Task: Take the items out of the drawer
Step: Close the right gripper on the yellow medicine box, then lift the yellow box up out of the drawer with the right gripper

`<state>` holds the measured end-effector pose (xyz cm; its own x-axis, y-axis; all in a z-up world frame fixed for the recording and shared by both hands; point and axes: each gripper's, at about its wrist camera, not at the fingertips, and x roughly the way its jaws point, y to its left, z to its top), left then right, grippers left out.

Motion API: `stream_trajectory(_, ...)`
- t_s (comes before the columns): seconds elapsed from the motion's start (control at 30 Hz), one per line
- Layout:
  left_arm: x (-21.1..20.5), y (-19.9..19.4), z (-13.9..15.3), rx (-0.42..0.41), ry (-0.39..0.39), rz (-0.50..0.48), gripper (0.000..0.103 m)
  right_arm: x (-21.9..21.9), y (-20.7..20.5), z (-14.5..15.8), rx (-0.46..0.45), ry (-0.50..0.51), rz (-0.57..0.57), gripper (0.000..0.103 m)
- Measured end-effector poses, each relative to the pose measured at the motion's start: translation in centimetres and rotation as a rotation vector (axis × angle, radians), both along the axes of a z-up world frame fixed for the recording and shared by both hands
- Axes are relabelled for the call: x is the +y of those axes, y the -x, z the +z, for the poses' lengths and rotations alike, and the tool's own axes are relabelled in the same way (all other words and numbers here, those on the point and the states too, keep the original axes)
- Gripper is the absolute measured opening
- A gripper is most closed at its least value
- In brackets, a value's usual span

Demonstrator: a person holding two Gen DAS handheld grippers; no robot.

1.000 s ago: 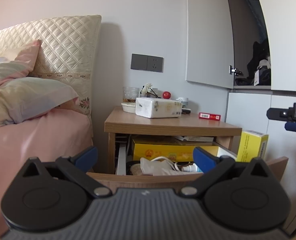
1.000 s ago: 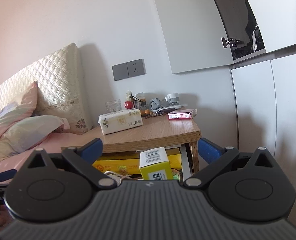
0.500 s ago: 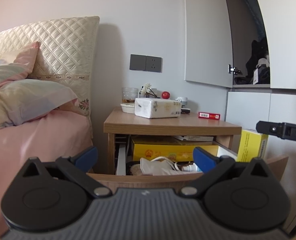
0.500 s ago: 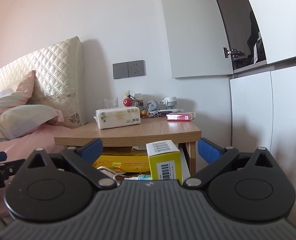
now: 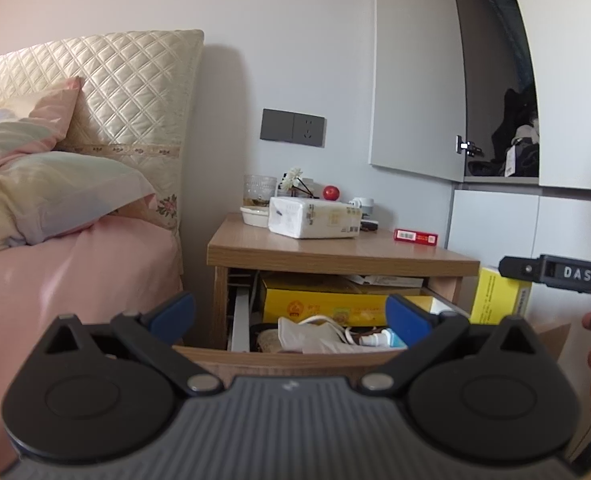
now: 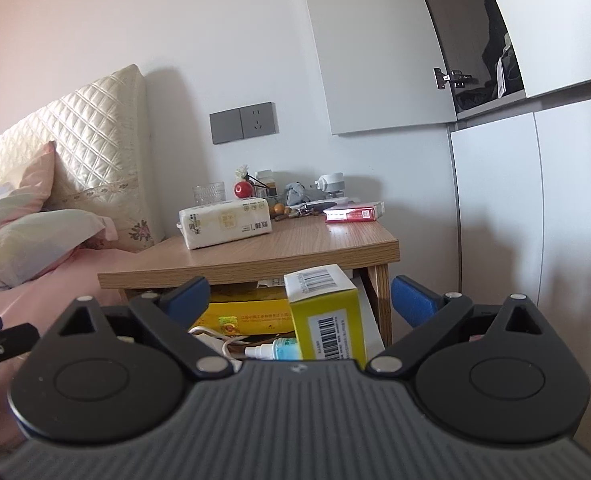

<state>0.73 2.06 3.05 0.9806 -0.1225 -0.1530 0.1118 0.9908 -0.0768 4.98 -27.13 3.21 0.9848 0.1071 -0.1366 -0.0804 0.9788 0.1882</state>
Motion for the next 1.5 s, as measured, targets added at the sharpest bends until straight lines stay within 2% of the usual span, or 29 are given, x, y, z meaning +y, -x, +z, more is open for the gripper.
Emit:
stream_trajectory(0.07, 0.1, -0.1, 0.0, 0.001, 0.002, -0.002, 0.103, 0.0, -0.5, 0.0, 0.008, 0.013, 0.003, 0.094)
stream_trajectory(0.13, 0.0, 0.0, -0.1, 0.002, 0.003, -0.004, 0.103, 0.1, -1.1, 0.1, 0.018, 0.037, 0.007, 0.078)
stream_trajectory(0.4, 0.3, -0.1, -0.1, 0.007, 0.021, -0.006, 0.103, -0.4, -2.2, -0.3, 0.045, 0.011, 0.007, 0.073)
stream_trajectory(0.57, 1.0, -0.6, -0.2, 0.024, 0.042, 0.009, 0.103, 0.4, -2.4, -0.4, 0.039, 0.038, 0.013, 0.07)
stream_trajectory(0.7, 1.1, -0.6, -0.2, 0.028, 0.043, 0.004, 0.103, 0.8, -2.5, -0.4, 0.04, 0.05, 0.003, 0.064)
stream_trajectory(1.0, 0.9, -0.7, -0.2, 0.03, 0.037, 0.001, 0.103, 0.7, -2.7, -0.4, 0.043, 0.027, -0.003, 0.045)
stream_trajectory(1.5, 0.3, -0.4, -0.4, 0.028, 0.016, -0.006, 0.103, 0.2, -1.6, 0.4, -0.009, -0.003, 0.004, 0.044)
